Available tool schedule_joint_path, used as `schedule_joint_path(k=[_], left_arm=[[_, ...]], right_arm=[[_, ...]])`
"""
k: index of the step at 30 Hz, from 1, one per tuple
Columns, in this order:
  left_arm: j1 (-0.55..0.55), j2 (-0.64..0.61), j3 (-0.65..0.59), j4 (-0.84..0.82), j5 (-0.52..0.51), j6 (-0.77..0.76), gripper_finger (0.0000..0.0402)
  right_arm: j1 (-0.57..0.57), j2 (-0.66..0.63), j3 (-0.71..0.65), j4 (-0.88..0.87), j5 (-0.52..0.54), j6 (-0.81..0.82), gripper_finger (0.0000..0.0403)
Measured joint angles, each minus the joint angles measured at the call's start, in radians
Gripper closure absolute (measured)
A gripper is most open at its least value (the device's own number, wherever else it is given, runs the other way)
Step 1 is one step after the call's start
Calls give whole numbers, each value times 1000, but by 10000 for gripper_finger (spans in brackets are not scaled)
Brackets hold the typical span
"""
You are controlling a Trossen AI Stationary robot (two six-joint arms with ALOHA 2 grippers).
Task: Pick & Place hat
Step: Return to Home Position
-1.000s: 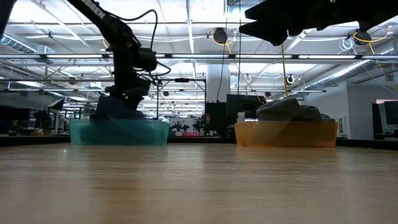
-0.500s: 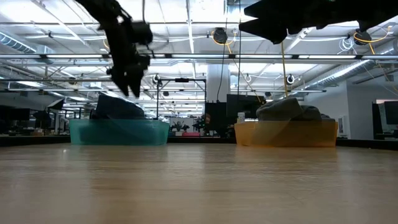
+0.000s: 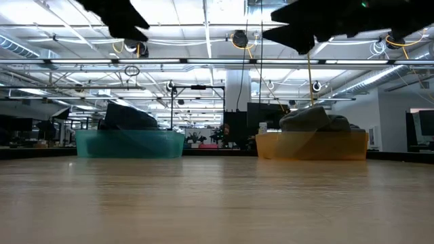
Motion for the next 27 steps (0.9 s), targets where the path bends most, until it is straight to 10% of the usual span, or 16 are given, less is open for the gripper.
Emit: schedule_joint_path(k=[10,27], left_arm=[[-62,-406,-398,183,17,-58,34],[-181,-862,-651,198,43,-155,34]], right_arm=[[2,-131,-307,215,-109,38,124],[3,-602,-484,40,-111,51,124]])
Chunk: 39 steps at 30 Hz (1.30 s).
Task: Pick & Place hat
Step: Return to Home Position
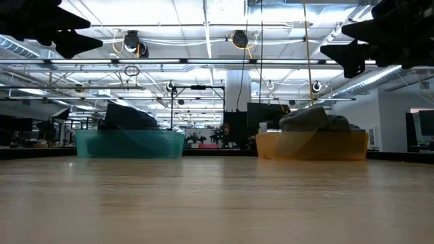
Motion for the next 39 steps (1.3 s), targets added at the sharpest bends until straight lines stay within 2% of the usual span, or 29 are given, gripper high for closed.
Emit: schedule_joint_path(k=[4,11,18,22,25,31,39], left_arm=[[-3,-49,-34,-2,-3,-25,34],[-4,-48,-95,-2,-58,-88,34],[-5,-48,-191,81,-150,-88,34],[-5,-48,-267,169,-160,-95,34],[-5,-48,-296,229,-161,-96,34],[-12,-48,-299,238,-166,-77,34],[-11,-48,-300,242,-189,-77,34]], right_arm=[[-3,-121,-1,-90,9,-30,124],[-4,-318,-2,-268,162,-41,124],[-4,-479,-3,-385,160,-48,124],[-4,-550,-4,-465,166,-47,124],[-3,-554,-4,-477,227,-48,124],[-4,-552,-4,-479,398,-60,124],[-5,-553,-4,-529,392,-145,124]])
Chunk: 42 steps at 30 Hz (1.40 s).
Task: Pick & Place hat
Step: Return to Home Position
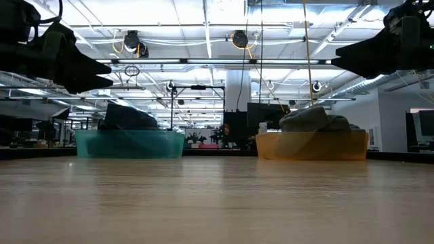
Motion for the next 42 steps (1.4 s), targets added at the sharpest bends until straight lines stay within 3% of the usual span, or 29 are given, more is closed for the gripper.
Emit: schedule_joint_path(k=[11,16,26,42], left_arm=[[0,10,-1,1,3,-18,34],[0,10,-1,4,3,-18,34],[0,10,-3,14,3,-19,34],[0,10,-3,14,3,-21,34]], right_arm=[[0,0,0,-132,-35,35,124],[0,1,0,-139,-181,-51,124],[0,2,0,-53,-183,167,124],[0,2,0,25,-182,176,124]])
